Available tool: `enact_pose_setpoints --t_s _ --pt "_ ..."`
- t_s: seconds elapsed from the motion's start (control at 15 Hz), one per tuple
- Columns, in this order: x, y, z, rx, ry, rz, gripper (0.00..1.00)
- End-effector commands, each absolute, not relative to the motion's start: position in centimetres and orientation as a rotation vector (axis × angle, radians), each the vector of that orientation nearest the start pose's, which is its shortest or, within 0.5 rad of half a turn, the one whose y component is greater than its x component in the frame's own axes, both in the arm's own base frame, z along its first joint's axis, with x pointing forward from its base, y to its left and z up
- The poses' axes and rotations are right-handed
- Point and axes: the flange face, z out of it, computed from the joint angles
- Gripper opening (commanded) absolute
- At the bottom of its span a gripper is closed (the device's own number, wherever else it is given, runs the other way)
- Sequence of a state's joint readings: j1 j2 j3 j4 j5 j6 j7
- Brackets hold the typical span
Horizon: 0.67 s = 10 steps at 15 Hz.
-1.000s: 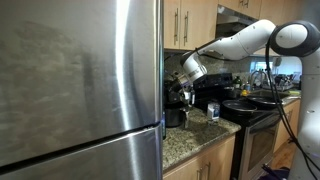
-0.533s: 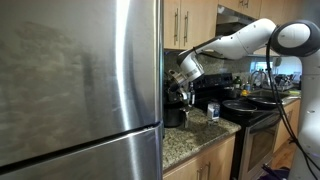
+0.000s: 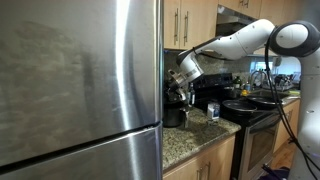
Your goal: Move the bottle of oil to the left edge of the counter
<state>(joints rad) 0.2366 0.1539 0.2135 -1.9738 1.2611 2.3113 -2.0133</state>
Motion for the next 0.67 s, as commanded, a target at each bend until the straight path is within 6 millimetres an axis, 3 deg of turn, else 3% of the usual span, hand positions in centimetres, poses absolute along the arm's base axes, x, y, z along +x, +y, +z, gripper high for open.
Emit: enact_pose_setpoints --t_s 0.0,0.27,0.33,0.4,0.6 --pt "56.0 27.1 42.8 -1.514 -1.676 -1.112 0.06" --pt "56.9 25.6 41.6 -1.513 -1.595 -1.131 0.06" --pt "57.0 25.2 41.4 -1.521 -1.574 -1.123 0.51" --pt "57.1 25.0 41.4 -1.534 -1.557 -1.116 0.53" --pt "57.2 24.8 41.9 -1.57 -1.562 -1.097 0.75"
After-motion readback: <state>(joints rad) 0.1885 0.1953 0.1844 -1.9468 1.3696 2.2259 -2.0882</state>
